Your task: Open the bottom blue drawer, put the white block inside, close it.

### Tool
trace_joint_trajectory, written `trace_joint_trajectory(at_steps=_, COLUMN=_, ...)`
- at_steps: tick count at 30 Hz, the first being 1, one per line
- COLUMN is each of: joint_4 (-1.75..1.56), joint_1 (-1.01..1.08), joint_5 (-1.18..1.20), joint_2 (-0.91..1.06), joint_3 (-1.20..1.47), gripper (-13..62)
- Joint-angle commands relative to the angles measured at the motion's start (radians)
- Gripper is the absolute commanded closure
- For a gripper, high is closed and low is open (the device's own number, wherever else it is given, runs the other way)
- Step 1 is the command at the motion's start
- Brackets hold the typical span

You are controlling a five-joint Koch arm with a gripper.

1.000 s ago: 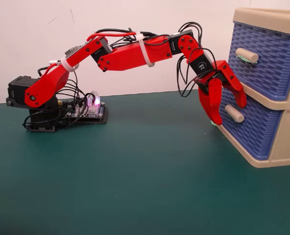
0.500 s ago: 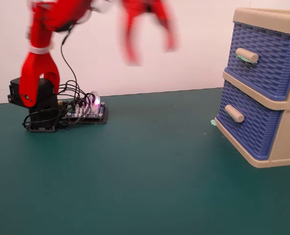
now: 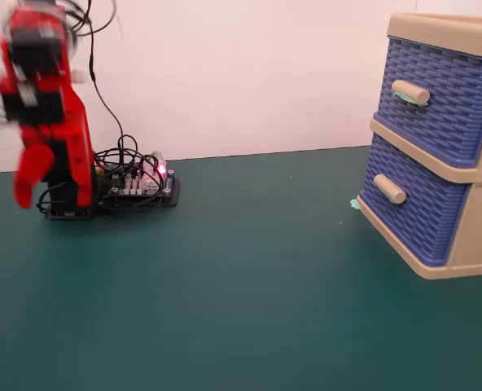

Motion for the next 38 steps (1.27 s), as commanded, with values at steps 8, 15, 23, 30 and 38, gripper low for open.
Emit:
trace_joint_trajectory(at_steps=8, joint_4=0.012, joint_1=-0.005, joint_5=0.002, joint_2=0.14, joint_3=0.25, gripper=15.4)
trace_joint_trajectory(at_steps=15, joint_4=0.055, joint_1=0.109, joint_5=0.003, joint_2=0.138, joint_3=0.253, gripper=15.2)
trace_joint_trajectory(at_steps=23, joint_4=0.051, joint_1=0.184, joint_5=-0.017, joint_2=0.138, joint_3=0.252, gripper=15.0)
trace_joint_trajectory(at_steps=30, joint_4=0.051, joint_1=0.184, joint_5=-0.017, joint_2=0.138, joint_3=0.252, gripper=15.0)
trace_joint_trajectory(at_steps=38, joint_4=0.051, joint_1=0.184, joint_5=-0.017, joint_2=0.138, joint_3=0.252, gripper=15.0)
